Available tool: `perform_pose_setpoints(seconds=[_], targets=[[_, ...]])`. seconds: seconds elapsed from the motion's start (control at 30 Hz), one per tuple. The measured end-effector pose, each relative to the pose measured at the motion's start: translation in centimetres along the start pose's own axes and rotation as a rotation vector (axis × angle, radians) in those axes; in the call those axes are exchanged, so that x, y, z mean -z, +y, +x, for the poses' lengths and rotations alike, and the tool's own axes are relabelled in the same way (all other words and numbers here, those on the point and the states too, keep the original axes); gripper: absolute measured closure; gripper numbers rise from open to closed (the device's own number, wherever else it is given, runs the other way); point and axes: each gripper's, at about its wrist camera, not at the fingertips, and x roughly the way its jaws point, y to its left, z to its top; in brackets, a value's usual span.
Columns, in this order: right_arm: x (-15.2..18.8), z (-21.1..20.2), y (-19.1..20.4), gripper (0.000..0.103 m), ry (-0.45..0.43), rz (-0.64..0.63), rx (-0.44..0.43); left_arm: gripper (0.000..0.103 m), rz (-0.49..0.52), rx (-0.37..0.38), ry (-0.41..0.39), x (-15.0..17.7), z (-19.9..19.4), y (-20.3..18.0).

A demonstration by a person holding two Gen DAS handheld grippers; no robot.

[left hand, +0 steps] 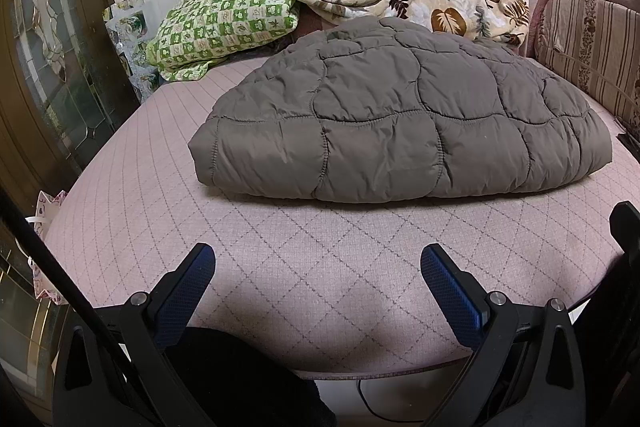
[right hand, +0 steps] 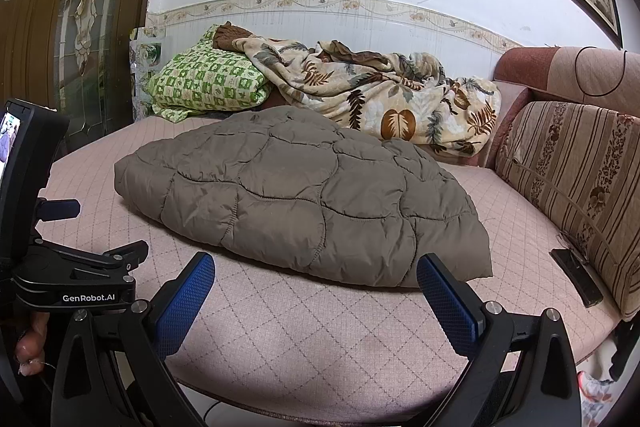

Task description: Fold large clothes

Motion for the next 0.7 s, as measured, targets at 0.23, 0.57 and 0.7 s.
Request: perform_pose_setpoints(seconds=[0.23,0.57,0.7], targets=[[0.04,0.04,0.03,0.001,-0.001,0.000,0.000,0.000,0.000,-0.002,-0.001,-0.01,-0.02,-0.08],[0.15,0.09,-0.19,0.001,-0.001,0.000,-0.001,0.000,0.005,-0.001,-0.002,-0.02,0.05,-0.04],[0.18,0.09,-0.23,0.001,-0.001,0.000,-0.001,0.000,0.006,0.000,-0.002,-0.01,0.04,-0.13]])
